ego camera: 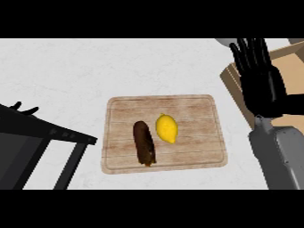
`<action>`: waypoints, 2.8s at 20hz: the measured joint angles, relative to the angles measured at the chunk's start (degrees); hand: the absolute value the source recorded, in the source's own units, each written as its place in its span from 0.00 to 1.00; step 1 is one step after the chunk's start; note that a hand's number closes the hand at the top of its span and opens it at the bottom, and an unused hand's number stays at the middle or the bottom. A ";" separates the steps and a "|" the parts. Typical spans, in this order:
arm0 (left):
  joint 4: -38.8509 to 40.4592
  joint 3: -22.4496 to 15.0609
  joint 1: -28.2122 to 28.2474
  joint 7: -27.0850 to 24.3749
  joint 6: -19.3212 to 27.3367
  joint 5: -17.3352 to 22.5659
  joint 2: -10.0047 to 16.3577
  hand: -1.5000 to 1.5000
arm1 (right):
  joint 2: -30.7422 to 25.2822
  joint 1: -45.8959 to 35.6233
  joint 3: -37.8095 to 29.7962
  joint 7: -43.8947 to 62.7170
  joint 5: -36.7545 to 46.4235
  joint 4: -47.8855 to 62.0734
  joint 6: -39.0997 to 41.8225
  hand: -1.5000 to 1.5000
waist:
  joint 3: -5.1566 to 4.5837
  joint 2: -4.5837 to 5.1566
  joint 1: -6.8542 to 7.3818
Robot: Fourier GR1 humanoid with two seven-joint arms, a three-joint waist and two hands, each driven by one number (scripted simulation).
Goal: Pick the lemon from the cutting board and place it in the cardboard box
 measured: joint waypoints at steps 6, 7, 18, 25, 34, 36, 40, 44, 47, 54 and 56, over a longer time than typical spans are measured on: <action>1.62 -1.02 1.70 1.29 -3.16 1.64 -0.49 0.50 | 0.39 3.68 10.30 6.05 13.31 4.45 -8.18 0.00 | 2.28 -1.88 -0.99; 2.20 -0.40 3.22 1.48 -3.33 2.10 -0.23 0.50 | 2.08 3.07 8.17 3.91 12.37 2.78 -10.45 0.00 | 2.99 -2.78 -2.57; -0.62 1.68 9.42 -0.08 -8.06 5.43 1.64 0.50 | -14.93 3.93 27.27 11.12 50.79 8.24 -17.59 0.00 | 2.63 -4.31 -6.54; -0.93 2.07 11.06 -0.72 -9.58 5.62 1.39 0.50 | -15.11 1.08 35.75 25.46 63.67 2.98 -12.38 0.00 | 2.74 -4.98 -7.69; -1.66 1.45 10.56 -0.34 -10.48 5.06 0.74 0.50 | -6.53 -1.62 42.96 47.93 67.04 -4.52 2.53 0.00 | 2.88 -4.28 -6.82; -1.87 1.07 10.16 0.00 -10.64 4.90 0.58 0.50 | -3.96 -2.39 43.75 52.92 67.47 -5.97 4.98 0.00 | 2.91 -4.04 -6.38; -2.73 -0.56 9.19 1.22 -10.69 3.96 -0.57 0.50 | 0.92 -4.41 44.22 61.47 68.80 -7.61 8.42 0.00 | 3.09 -3.56 -5.13; -3.15 -1.73 7.94 2.62 -10.53 3.04 -1.86 0.50 | 3.86 -4.92 44.61 65.88 70.03 -8.16 10.64 0.00 | 3.23 -3.17 -3.95; -3.26 -2.54 7.06 3.32 -10.09 2.13 -2.98 0.50 | 5.44 -4.89 44.44 67.10 70.98 -7.00 11.30 0.00 | 3.32 -2.96 -3.25; -2.97 -3.10 5.25 4.83 -10.30 0.24 -4.03 0.50 | 8.80 -4.48 43.57 68.38 73.13 -3.04 11.85 0.00 | 3.48 -2.64 -1.94; -3.08 -3.09 5.11 5.31 -10.33 0.06 -4.35 0.50 | 8.61 -4.61 42.79 68.00 73.64 -2.83 11.97 0.00 | 3.49 -2.64 -1.84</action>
